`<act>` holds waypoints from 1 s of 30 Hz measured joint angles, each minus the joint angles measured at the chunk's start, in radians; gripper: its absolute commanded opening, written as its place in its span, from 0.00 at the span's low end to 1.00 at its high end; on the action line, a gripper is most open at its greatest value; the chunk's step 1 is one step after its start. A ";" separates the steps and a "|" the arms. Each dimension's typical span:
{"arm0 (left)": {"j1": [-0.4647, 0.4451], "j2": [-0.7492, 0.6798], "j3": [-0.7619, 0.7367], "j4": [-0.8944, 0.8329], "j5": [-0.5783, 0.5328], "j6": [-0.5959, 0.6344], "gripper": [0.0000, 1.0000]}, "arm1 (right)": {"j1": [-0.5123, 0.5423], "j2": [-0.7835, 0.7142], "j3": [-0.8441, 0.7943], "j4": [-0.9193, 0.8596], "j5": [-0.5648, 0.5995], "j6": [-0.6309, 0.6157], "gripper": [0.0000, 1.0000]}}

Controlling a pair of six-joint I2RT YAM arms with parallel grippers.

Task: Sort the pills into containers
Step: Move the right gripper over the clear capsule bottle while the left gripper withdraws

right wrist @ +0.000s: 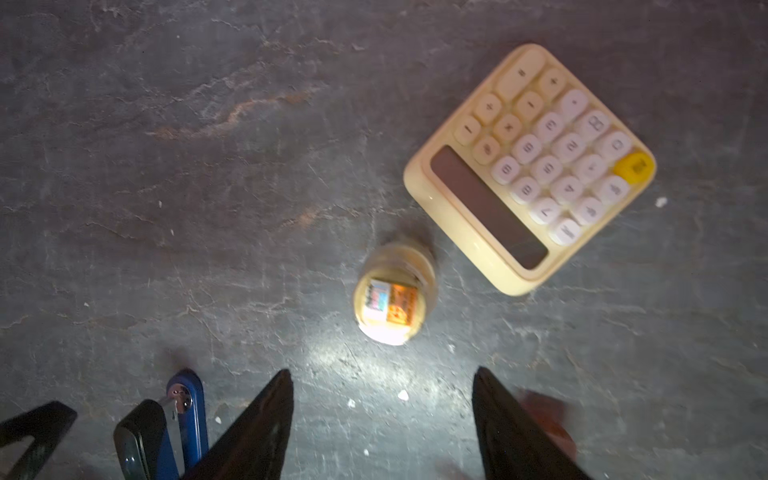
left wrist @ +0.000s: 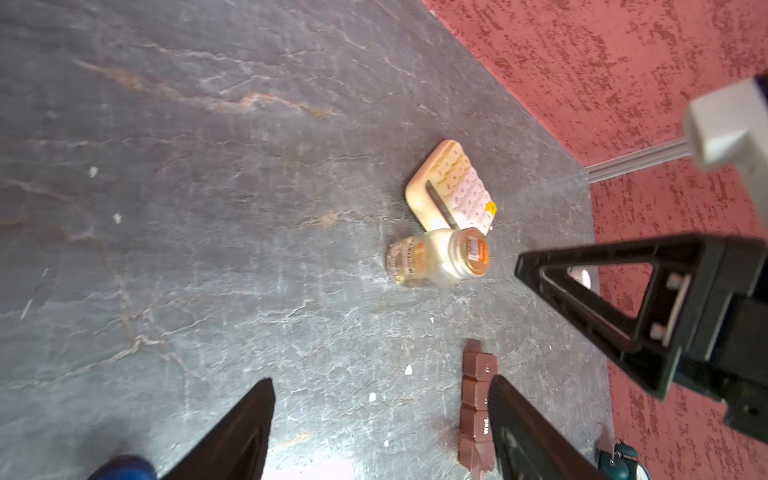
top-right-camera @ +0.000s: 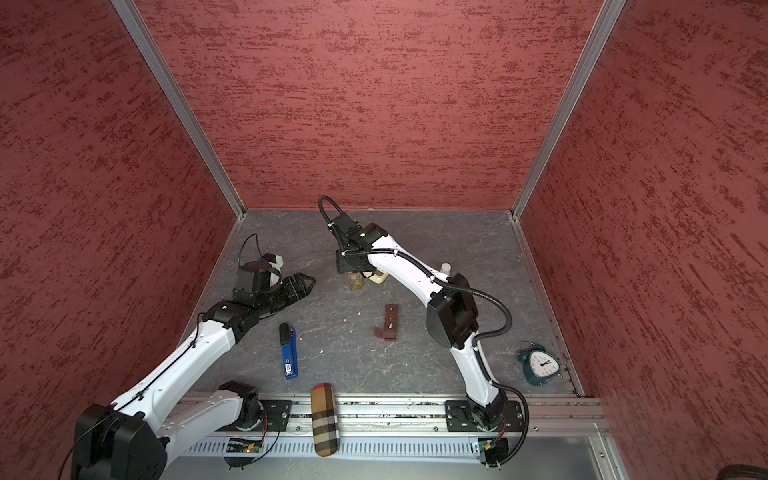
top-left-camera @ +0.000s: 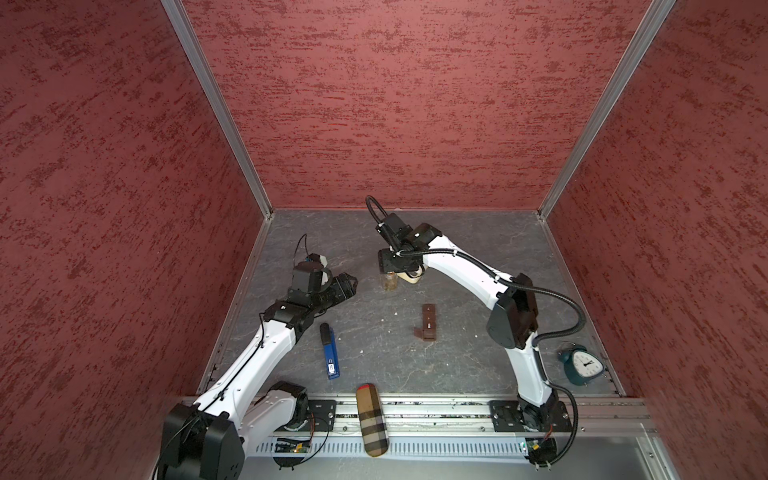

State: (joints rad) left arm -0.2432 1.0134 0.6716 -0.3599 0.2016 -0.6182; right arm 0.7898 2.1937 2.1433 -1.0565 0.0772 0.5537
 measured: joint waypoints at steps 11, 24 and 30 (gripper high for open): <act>0.026 -0.048 -0.005 -0.040 0.005 0.000 0.82 | 0.035 0.196 0.252 -0.162 0.051 0.000 0.70; 0.036 -0.062 -0.005 -0.051 0.006 0.014 0.81 | 0.018 0.245 0.367 -0.251 0.111 0.012 0.69; 0.037 -0.056 -0.005 -0.051 0.006 0.025 0.81 | 0.006 0.290 0.385 -0.271 0.108 0.014 0.67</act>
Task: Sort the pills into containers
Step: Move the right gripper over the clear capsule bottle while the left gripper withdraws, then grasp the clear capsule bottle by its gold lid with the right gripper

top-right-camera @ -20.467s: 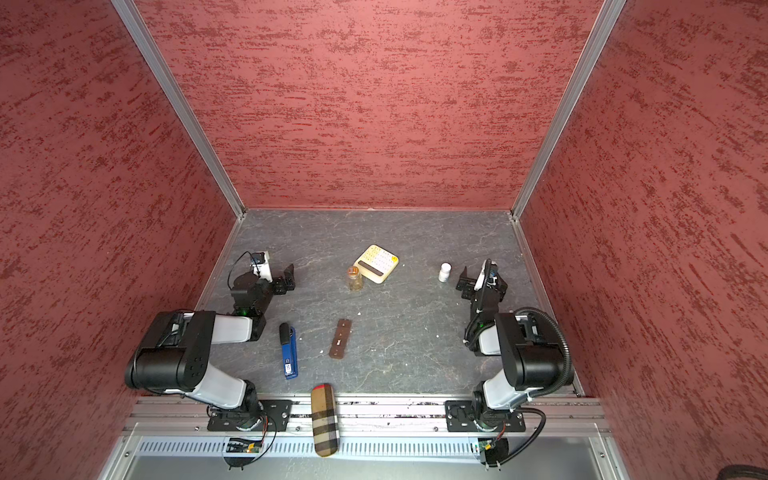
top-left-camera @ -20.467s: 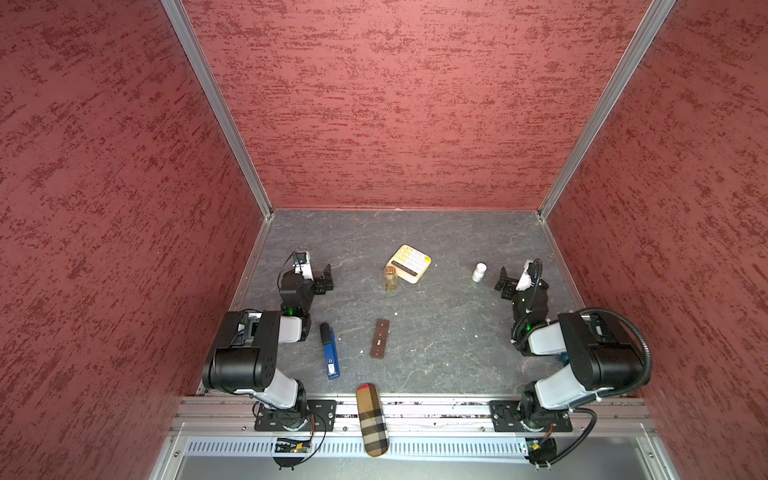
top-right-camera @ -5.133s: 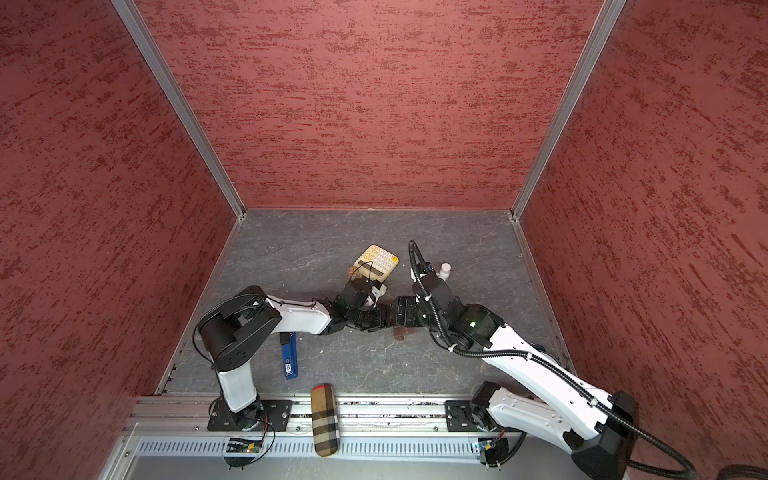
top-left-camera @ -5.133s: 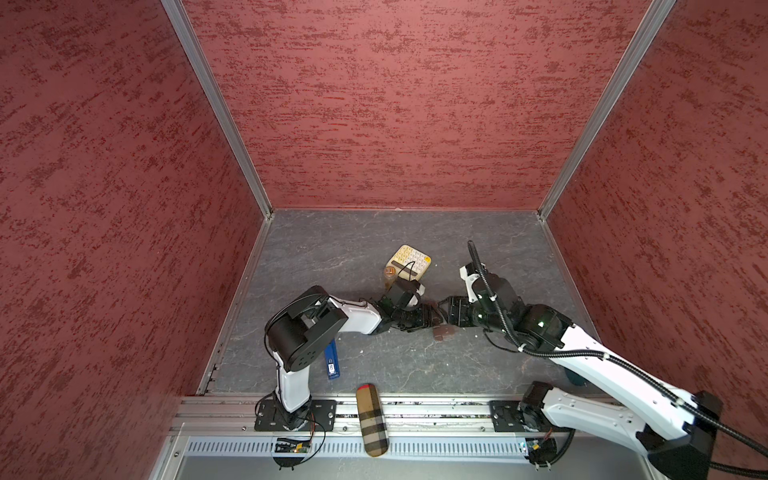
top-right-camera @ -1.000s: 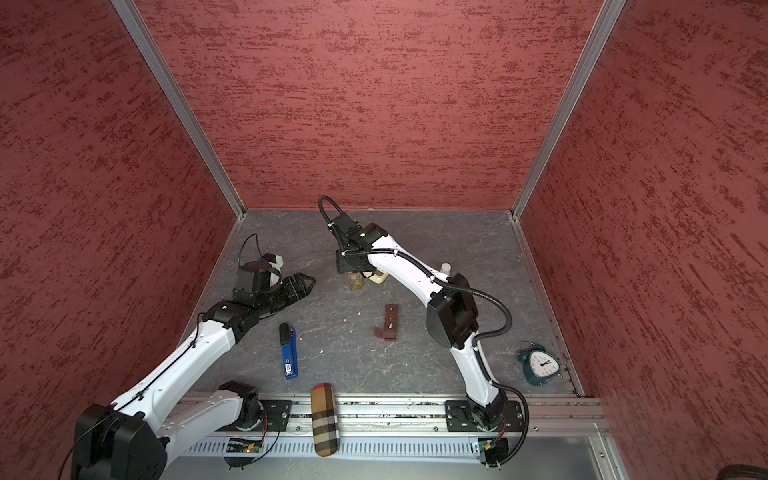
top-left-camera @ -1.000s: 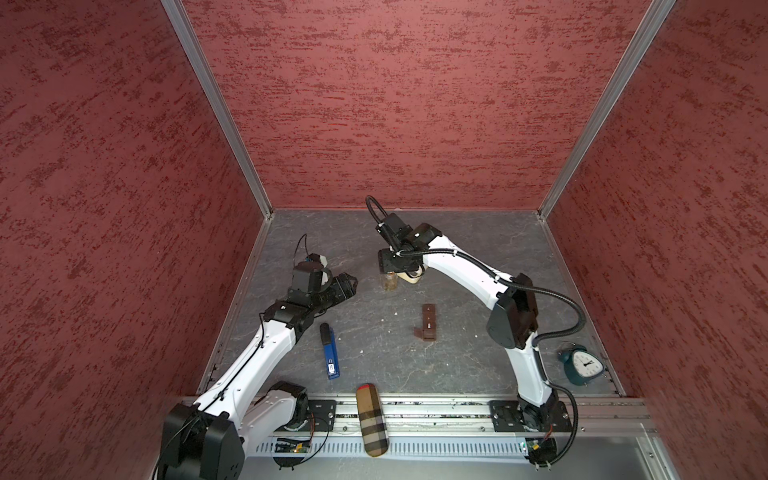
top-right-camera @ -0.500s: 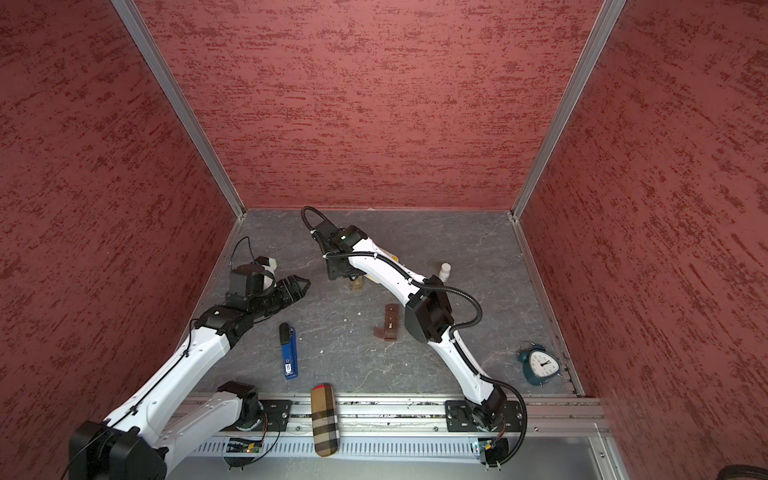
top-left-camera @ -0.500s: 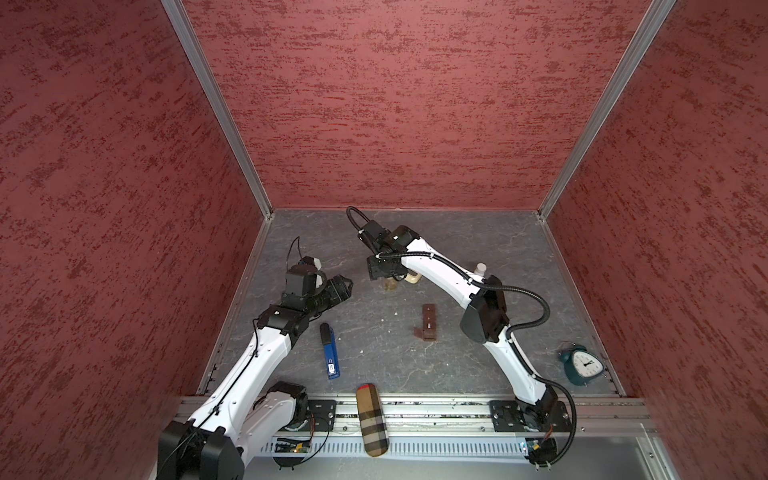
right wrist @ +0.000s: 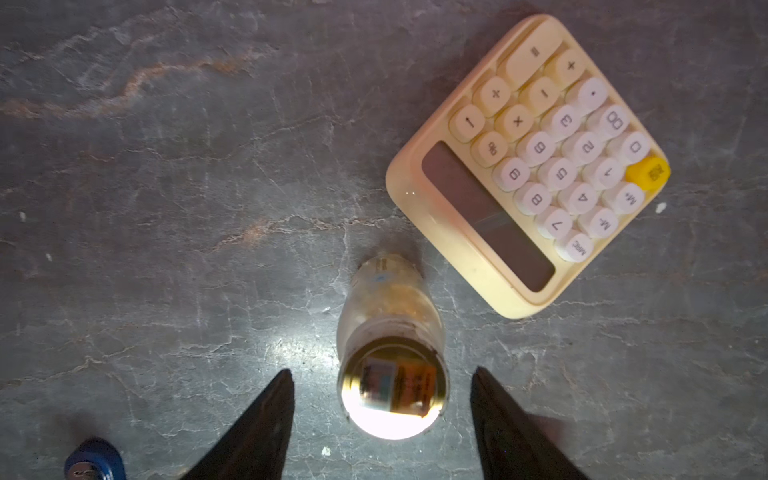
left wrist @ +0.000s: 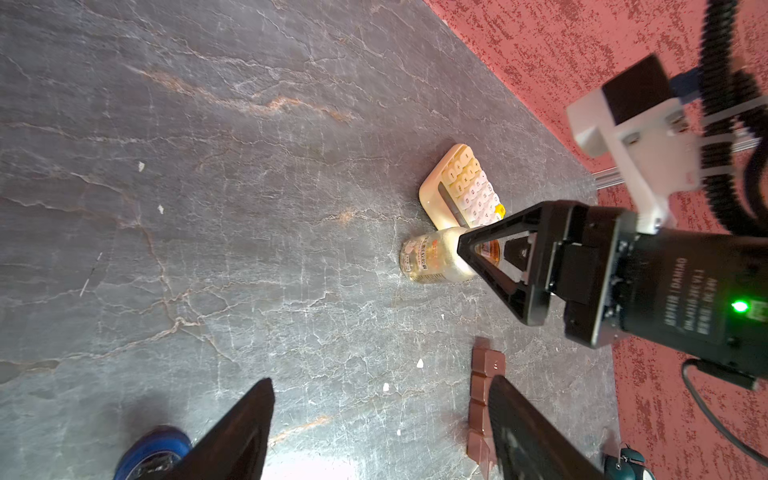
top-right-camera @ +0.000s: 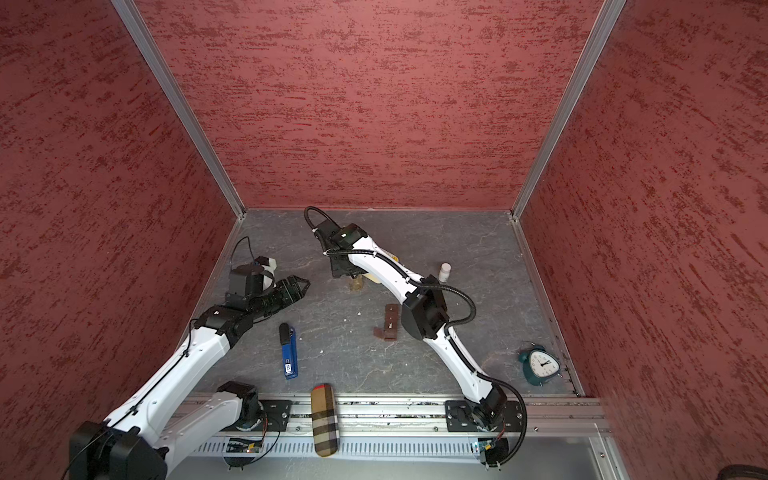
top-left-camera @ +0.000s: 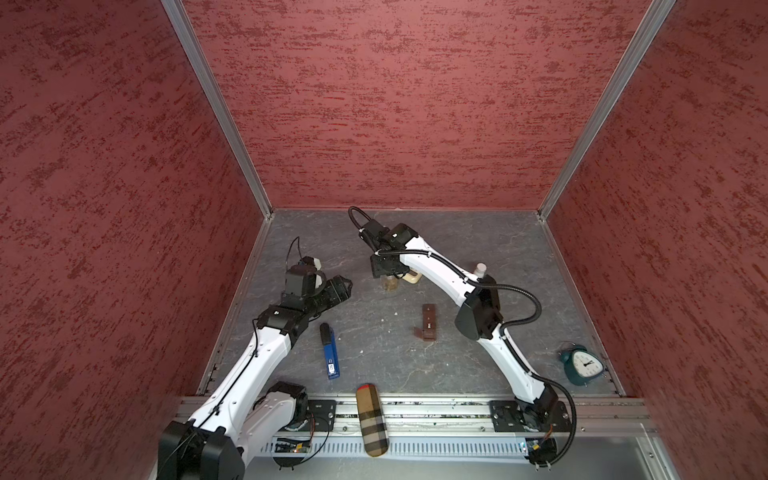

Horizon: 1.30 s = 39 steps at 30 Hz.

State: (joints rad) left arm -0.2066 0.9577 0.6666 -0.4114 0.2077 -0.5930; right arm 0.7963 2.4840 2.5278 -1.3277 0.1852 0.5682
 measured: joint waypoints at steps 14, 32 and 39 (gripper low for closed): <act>0.000 0.021 0.001 0.000 0.000 0.011 0.82 | -0.015 0.011 0.000 -0.010 -0.019 0.000 0.49; 0.001 0.020 0.007 -0.006 0.023 0.040 0.81 | -0.017 0.004 0.036 -0.024 -0.052 0.001 0.39; -0.059 0.013 0.011 0.093 0.029 0.105 0.77 | -0.029 -0.109 -0.011 -0.021 -0.073 0.004 0.39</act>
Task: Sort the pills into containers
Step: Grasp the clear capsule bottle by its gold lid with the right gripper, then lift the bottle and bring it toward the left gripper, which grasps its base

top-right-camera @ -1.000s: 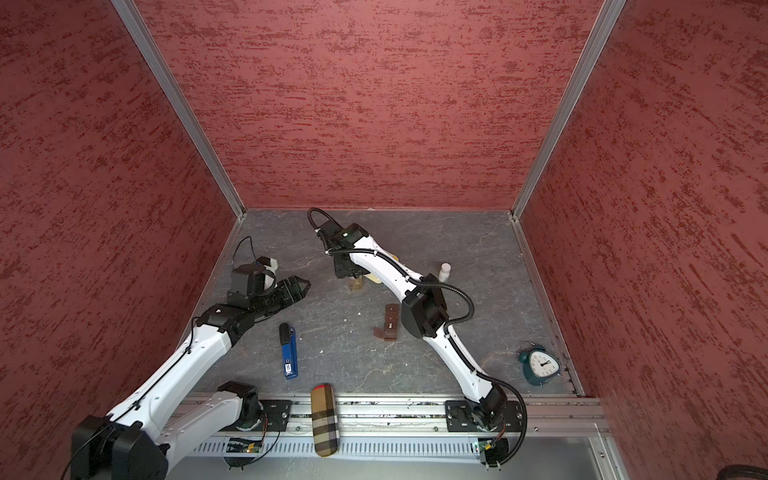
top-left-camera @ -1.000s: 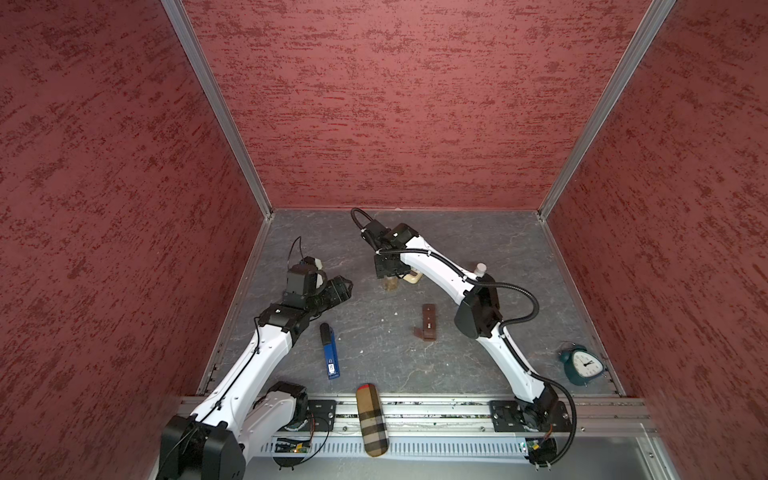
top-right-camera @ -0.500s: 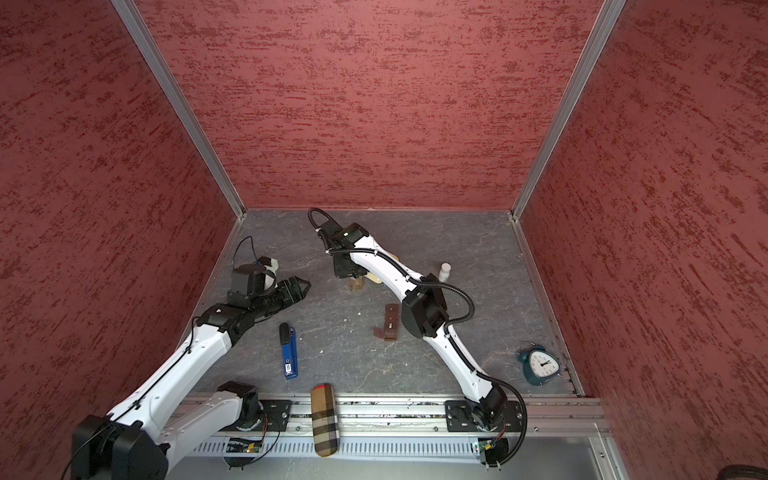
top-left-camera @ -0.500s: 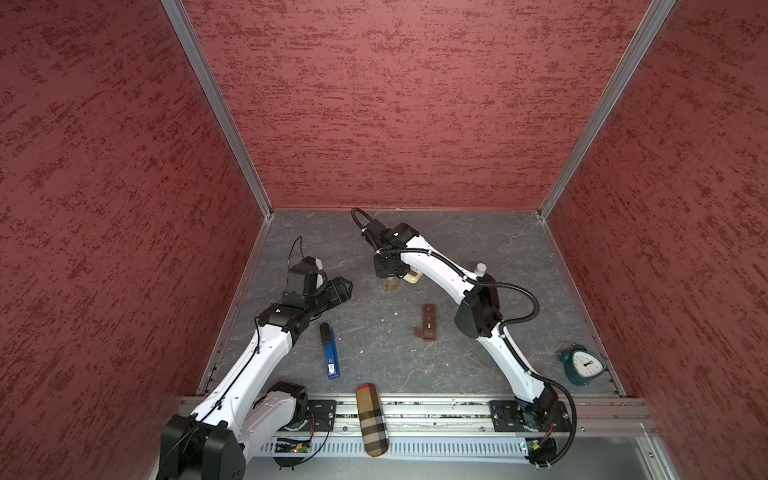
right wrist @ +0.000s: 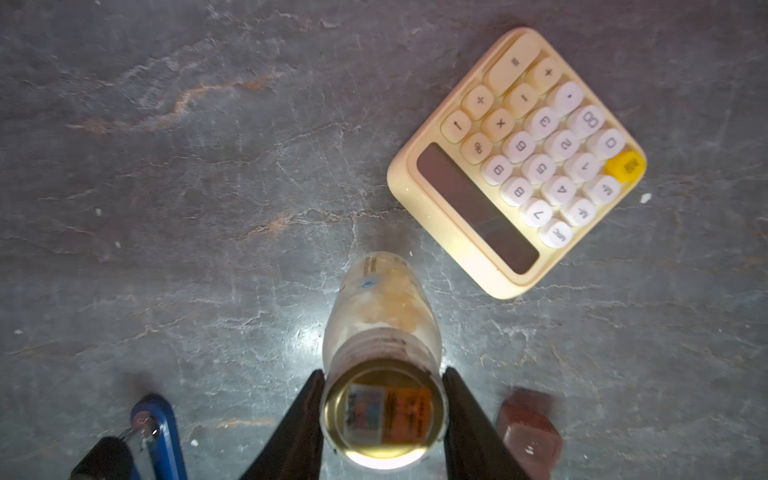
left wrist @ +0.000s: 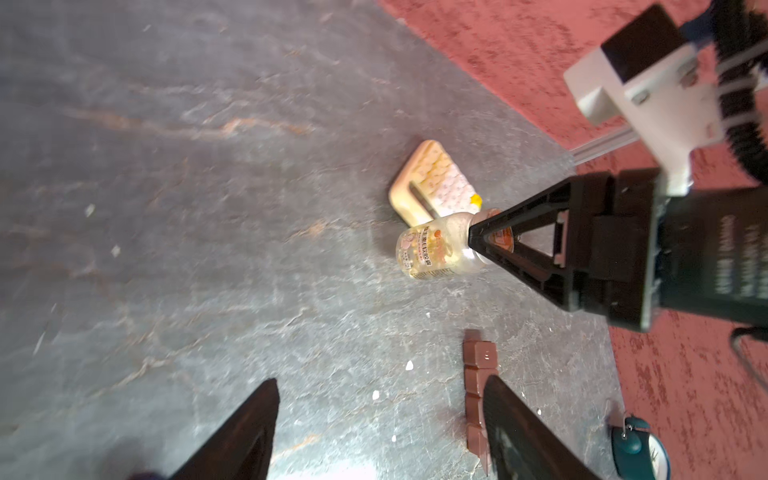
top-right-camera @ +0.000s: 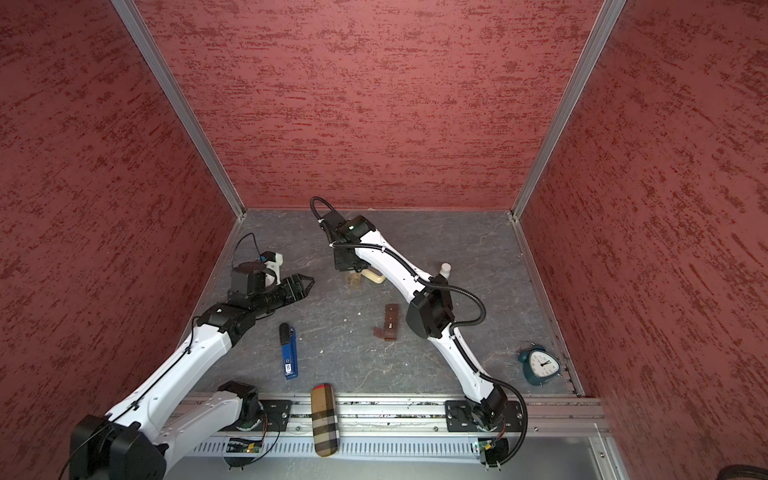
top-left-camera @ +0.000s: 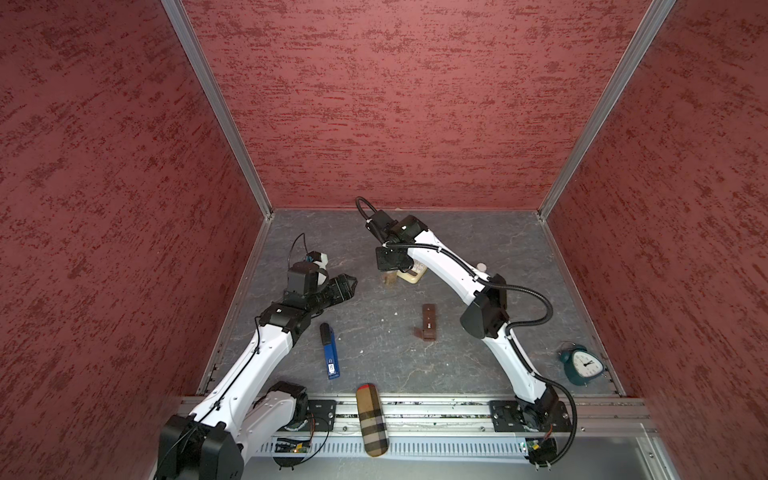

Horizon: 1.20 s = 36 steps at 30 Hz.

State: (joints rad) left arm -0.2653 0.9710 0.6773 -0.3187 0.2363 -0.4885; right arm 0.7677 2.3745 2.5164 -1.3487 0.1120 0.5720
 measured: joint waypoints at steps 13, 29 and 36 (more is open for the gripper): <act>-0.343 0.073 -0.127 0.535 -0.135 0.340 0.90 | -0.098 -0.665 -0.756 0.279 -0.158 0.000 0.40; -0.557 0.409 -0.210 1.076 0.000 0.751 1.00 | -0.275 -1.113 -1.283 0.476 -0.502 0.015 0.40; -0.560 0.428 -0.159 1.102 0.074 0.800 0.95 | -0.275 -1.167 -1.307 0.494 -0.554 0.031 0.40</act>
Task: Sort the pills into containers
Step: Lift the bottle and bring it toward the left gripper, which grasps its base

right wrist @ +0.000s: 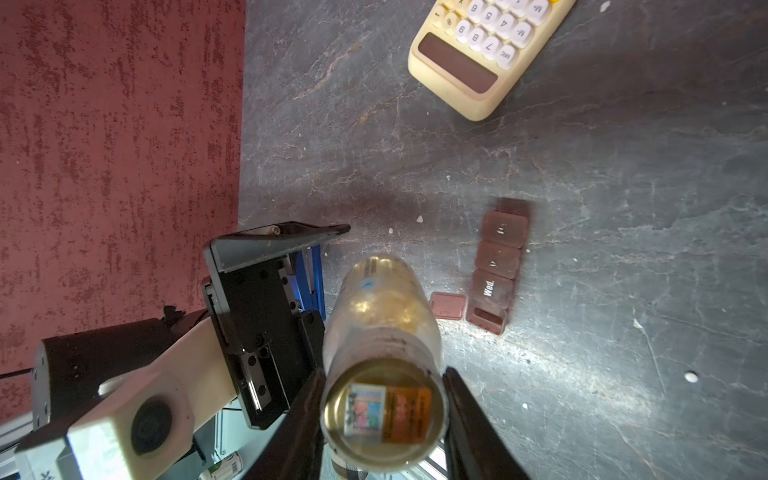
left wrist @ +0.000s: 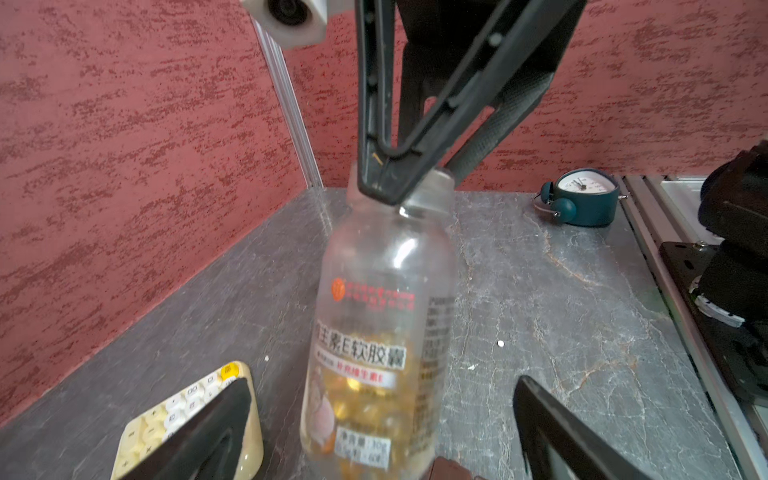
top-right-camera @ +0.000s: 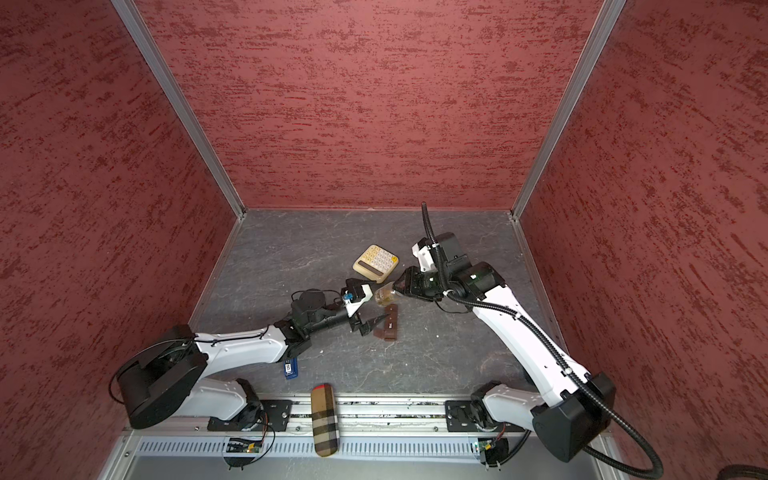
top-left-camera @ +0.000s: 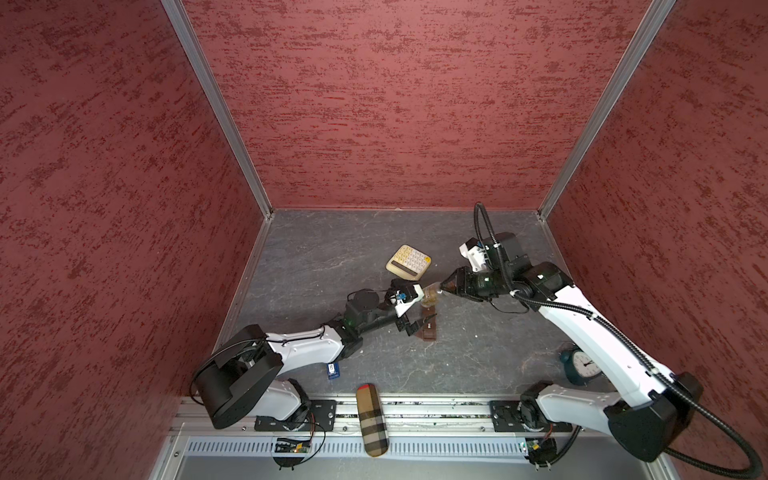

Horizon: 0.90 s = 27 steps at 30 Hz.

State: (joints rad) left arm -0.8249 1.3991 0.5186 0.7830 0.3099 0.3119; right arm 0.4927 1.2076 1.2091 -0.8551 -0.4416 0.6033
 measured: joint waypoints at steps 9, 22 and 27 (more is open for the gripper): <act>-0.011 0.055 0.012 0.019 0.052 0.023 0.82 | 0.000 -0.037 -0.021 -0.001 -0.028 0.017 0.39; -0.011 0.056 0.012 0.027 0.085 0.045 0.73 | -0.026 -0.009 -0.023 -0.011 -0.076 -0.001 0.38; -0.011 0.056 0.011 0.032 0.092 0.045 0.69 | -0.059 -0.008 -0.051 -0.010 -0.117 -0.009 0.37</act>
State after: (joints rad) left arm -0.8364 1.4548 0.5293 0.8154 0.4023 0.3565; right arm 0.4335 1.1992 1.1576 -0.8646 -0.5587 0.5941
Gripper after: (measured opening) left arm 0.701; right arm 0.423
